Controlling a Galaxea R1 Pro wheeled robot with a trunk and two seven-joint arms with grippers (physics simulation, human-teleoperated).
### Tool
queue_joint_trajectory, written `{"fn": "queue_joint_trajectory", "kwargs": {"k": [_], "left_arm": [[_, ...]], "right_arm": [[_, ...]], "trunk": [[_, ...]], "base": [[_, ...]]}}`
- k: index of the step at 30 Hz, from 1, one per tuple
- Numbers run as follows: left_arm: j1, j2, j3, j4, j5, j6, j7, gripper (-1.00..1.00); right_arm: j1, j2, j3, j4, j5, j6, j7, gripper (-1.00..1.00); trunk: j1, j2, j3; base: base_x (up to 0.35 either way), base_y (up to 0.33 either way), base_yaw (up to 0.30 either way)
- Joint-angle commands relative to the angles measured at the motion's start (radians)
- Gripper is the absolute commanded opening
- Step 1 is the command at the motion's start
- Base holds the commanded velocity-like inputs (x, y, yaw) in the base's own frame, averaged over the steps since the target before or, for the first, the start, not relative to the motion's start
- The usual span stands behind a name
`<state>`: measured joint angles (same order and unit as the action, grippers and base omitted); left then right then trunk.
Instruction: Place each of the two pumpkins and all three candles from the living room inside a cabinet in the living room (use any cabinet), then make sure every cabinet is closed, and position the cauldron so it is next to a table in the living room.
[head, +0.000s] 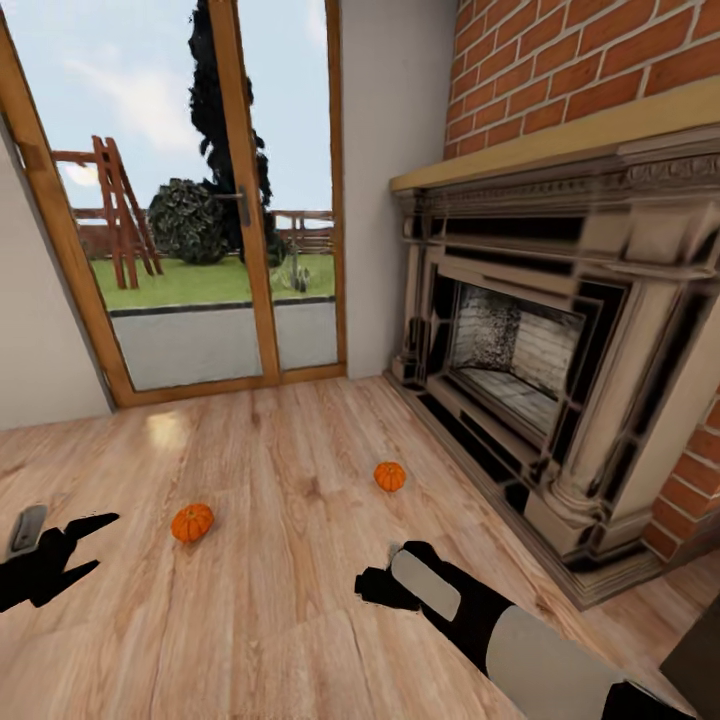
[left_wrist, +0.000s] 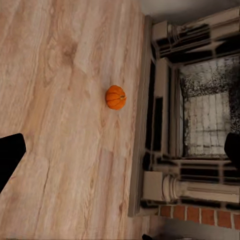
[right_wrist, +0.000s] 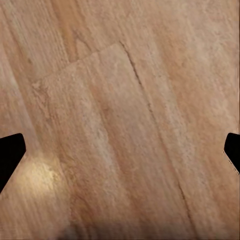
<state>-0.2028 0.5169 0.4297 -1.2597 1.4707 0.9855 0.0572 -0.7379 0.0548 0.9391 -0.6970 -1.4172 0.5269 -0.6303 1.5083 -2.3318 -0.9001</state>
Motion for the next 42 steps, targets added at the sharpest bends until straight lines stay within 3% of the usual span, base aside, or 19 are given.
{"fn": "queue_joint_trajectory", "kwargs": {"k": [1, 5, 9, 13, 15, 18, 20, 23, 24, 25, 28, 31, 33, 35, 36, 39, 42], "left_arm": [[-0.001, 0.001, 0.003, 0.006, 0.007, 0.004, 0.008, 1.00], [-0.005, 0.022, 0.006, 0.096, 0.003, 0.004, 0.017, 1.00], [-0.007, 0.033, 0.001, 0.147, 0.004, 0.003, 0.023, 1.00], [-0.007, 0.031, -0.004, 0.157, 0.005, 0.002, 0.025, 1.00], [-0.007, 0.026, -0.005, 0.165, 0.005, 0.001, 0.025, 1.00], [-0.007, 0.023, -0.013, 0.178, 0.008, 0.000, 0.021, 1.00], [-0.007, 0.022, -0.041, 0.172, 0.006, -0.010, 0.016, 1.00], [-0.007, 0.022, -0.098, 0.164, 0.004, -0.086, 0.014, 1.00], [-0.007, 0.022, -0.126, 0.164, 0.004, -0.121, 0.013, 1.00], [-0.007, 0.022, -0.176, 0.163, 0.003, -0.170, 0.012, 1.00], [-0.007, 0.022, -0.230, 0.161, 0.002, -0.216, 0.000, 1.00], [-0.007, 0.021, -0.261, 0.169, -0.005, -0.242, -0.014, 1.00], [-0.007, 0.020, -0.270, 0.170, -0.036, -0.261, -0.018, 1.00], [-0.007, 0.016, -0.275, 0.194, -0.105, -0.307, -0.029, 1.00], [-0.007, 0.014, -0.277, 0.248, -0.140, -0.353, -0.047, 1.00], [-0.017, 0.011, -0.280, 0.339, -0.163, -0.425, -0.127, 1.00], [-0.033, 0.010, -0.281, 0.375, -0.170, -0.447, -0.182, 1.00]], "right_arm": [[-0.006, 0.002, -0.006, -0.005, -0.006, 0.004, -0.020, 1.00], [-0.038, 0.021, -0.037, -0.074, -0.009, 0.031, -0.143, 1.00], [-0.044, 0.021, -0.046, -0.283, -0.006, 0.033, -0.268, 1.00], [-0.044, 0.019, -0.046, -0.527, 0.000, 0.026, -0.433, 1.00], [-0.044, 0.020, -0.046, -0.593, 0.001, 0.025, -0.478, 1.00], [-0.043, 0.023, -0.045, -0.632, 0.002, 0.023, -0.495, 1.00], [-0.043, 0.023, -0.042, -0.645, 0.003, 0.023, -0.497, 1.00], [-0.043, 0.023, -0.038, -0.650, 0.004, 0.024, -0.498, 1.00], [-0.043, 0.023, -0.037, -0.650, 0.004, 0.025, -0.498, 1.00], [-0.043, 0.023, -0.037, -0.650, 0.004, 0.025, -0.489, 1.00], [-0.044, 0.019, -0.037, -0.651, 0.004, 0.025, -0.454, 1.00], [-0.043, 0.019, -0.038, -0.651, 0.004, 0.025, -0.430, 1.00], [-0.043, 0.019, -0.038, -0.651, 0.004, 0.024, -0.427, 1.00], [-0.044, 0.019, -0.039, -0.652, 0.004, 0.024, -0.425, 1.00], [-0.044, 0.018, -0.038, -0.652, 0.006, 0.023, -0.425, 1.00], [-0.043, 0.017, -0.041, -0.652, 0.041, 0.022, -0.424, 1.00], [-0.043, 0.016, -0.043, -0.653, 0.131, 0.004, -0.422, 1.00]], "trunk": [[0.000, 0.000, -0.001], [0.000, 0.000, -0.002], [0.000, 0.000, -0.004], [0.000, 0.000, -0.007], [0.000, 0.000, -0.009], [0.000, 0.000, -0.011], [0.000, 0.000, -0.011], [0.000, 0.000, -0.011], [0.000, 0.000, -0.011], [0.000, 0.000, -0.011], [0.000, 0.000, -0.011], [0.000, 0.000, -0.011], [0.000, 0.000, -0.011], [0.000, 0.000, -0.011], [0.000, 0.000, -0.011], [0.000, 0.000, -0.011], [0.000, 0.000, -0.011]], "base": [[0.000, 0.000, 0.292], [0.000, 0.000, 0.293], [0.000, 0.000, 0.284], [0.000, 0.000, 0.275], [0.000, 0.000, 0.272], [0.000, 0.000, 0.259], [0.000, 0.000, 0.104], [0.000, 0.000, 0.035], [0.000, 0.000, 0.014], [0.000, 0.000, 0.007], [0.000, 0.000, 0.004], [0.000, 0.000, 0.000], [0.000, 0.000, 0.000], [0.063, 0.000, 0.000], [0.211, 0.000, 0.000], [0.278, 0.000, 0.000], [0.317, 0.000, 0.000]]}}
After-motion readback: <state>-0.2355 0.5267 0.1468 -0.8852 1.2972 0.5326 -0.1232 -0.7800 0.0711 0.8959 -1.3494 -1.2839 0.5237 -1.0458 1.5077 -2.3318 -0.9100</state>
